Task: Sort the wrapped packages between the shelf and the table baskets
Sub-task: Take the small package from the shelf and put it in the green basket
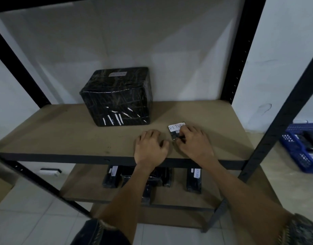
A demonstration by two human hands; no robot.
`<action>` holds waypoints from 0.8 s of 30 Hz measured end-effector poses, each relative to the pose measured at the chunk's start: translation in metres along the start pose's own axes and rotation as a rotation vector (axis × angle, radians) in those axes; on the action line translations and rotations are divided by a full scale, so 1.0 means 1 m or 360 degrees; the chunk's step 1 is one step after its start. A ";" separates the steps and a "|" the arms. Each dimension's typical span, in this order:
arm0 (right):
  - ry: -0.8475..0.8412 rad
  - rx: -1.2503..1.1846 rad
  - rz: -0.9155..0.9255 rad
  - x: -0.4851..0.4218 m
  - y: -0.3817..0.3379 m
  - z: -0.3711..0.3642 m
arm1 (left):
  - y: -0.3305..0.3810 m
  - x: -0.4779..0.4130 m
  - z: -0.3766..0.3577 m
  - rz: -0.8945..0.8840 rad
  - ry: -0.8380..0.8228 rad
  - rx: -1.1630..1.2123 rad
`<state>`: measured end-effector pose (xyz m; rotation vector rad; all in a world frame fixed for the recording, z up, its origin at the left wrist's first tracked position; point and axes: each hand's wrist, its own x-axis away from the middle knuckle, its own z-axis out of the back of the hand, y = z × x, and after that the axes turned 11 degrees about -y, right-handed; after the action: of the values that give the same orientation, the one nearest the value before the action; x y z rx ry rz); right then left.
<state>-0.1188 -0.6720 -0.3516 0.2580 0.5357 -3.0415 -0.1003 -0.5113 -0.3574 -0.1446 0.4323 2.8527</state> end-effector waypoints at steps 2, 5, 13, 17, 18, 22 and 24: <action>-0.0019 -0.0004 0.0041 0.006 0.001 0.002 | -0.001 0.000 0.000 -0.0007 -0.0006 0.0007; -0.0118 -0.0102 0.0124 0.011 0.004 0.006 | -0.002 -0.001 -0.001 -0.0034 0.0010 -0.0004; -0.0349 -0.0331 0.0161 0.015 0.008 0.015 | -0.005 -0.006 0.001 -0.0033 -0.0013 0.0178; -0.0483 -0.0198 0.0110 0.019 0.003 0.021 | -0.007 -0.008 0.004 -0.0006 -0.0047 0.0426; -0.0492 -0.0210 0.0093 0.019 0.003 0.022 | -0.007 -0.008 0.006 0.0010 -0.0067 0.0479; -0.0524 -0.0192 0.0090 0.021 0.004 0.018 | -0.008 -0.009 0.011 0.0023 -0.0216 0.0403; -0.0534 -0.0089 0.0098 0.024 0.001 0.016 | -0.009 -0.009 0.012 0.0007 -0.0310 0.0352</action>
<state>-0.1447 -0.6790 -0.3414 -0.2304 0.5717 -2.9125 -0.0902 -0.5017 -0.3470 0.1736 0.7004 2.7629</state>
